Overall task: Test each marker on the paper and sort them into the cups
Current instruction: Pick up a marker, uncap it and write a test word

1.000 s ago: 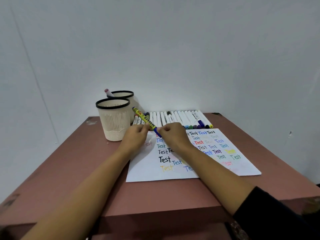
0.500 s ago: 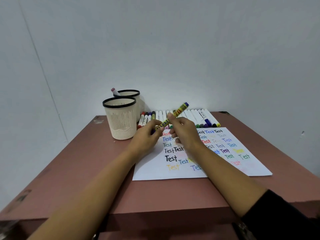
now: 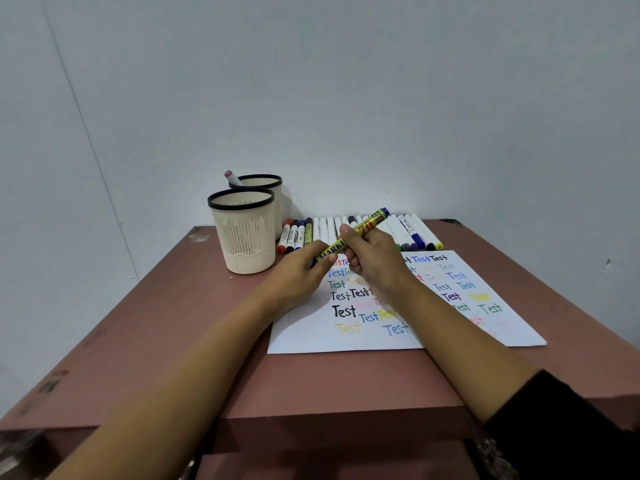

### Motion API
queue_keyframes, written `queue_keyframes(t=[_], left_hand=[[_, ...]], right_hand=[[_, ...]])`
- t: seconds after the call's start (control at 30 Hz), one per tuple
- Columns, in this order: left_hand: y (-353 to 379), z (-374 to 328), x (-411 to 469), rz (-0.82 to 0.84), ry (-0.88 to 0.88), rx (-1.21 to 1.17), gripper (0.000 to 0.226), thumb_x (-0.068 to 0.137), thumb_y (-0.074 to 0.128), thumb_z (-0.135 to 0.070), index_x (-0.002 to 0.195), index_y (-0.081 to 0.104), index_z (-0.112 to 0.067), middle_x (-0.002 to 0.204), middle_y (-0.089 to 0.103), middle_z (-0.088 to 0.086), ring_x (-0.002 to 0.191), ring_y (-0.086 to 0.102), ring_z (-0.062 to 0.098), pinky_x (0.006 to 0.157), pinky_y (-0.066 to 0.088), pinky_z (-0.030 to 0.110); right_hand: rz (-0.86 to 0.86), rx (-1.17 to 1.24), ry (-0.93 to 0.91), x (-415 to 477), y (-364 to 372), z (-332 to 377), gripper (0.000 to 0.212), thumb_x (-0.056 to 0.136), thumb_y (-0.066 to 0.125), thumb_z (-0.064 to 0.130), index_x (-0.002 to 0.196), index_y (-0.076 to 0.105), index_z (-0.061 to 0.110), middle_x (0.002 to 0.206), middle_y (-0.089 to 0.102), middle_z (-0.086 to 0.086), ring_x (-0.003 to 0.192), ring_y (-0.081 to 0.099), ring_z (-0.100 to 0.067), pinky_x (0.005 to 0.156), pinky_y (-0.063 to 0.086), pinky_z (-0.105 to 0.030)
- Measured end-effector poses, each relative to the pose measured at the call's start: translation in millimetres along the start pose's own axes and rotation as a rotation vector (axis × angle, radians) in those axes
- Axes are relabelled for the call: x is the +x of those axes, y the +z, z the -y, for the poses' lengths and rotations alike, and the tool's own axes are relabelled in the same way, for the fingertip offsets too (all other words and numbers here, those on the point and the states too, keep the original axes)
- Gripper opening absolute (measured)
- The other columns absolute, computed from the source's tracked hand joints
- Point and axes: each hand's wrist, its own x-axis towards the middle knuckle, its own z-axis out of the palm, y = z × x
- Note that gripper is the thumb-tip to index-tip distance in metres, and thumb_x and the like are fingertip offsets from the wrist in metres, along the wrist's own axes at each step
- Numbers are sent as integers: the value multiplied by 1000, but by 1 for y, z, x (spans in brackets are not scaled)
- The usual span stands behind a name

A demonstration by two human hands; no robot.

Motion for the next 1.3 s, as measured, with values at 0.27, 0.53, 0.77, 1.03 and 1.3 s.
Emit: queue_keyframes(t=[0.27,0.53,0.77,1.03,1.3], left_hand=[[-3,2,-3,59,-55,-139,15,94,49,-32,98,53,-18,80,52,11,71,47,18,71,42,33],[-12,2,-1,-119,-156,-104,28,84,59,-47,100,50,-25,76,52,-6,63,46,7,55,34,17],[-19,16,6,-257,-357,-233,7,95,49,-19,97,54,-15,85,54,2,68,51,13,59,41,22],[-32,20,11,-187,-511,-405,15,96,43,-10,100,57,-4,71,56,8,63,52,18,61,45,27],[-25,32,-6,-238,-437,-359,19,95,43,-9,91,61,-5,69,58,2,59,54,10,61,46,14]], right_hand=[[141,9,-99,-1,-6,1,23,97,52,23,77,54,12,60,43,1,55,37,-9,54,34,-21],[-99,282,35,-2,-5,11,20,98,48,32,86,51,16,71,51,-4,55,50,-15,49,42,-25],[-145,446,122,1,-10,13,13,96,53,13,87,45,17,87,55,-12,67,64,-25,63,59,-32],[-77,151,144,1,3,17,13,92,53,5,90,44,14,76,60,-10,57,62,-16,55,54,-27],[-23,14,79,-13,24,-5,26,87,62,2,94,41,17,81,60,-14,57,61,-17,52,52,-26]])
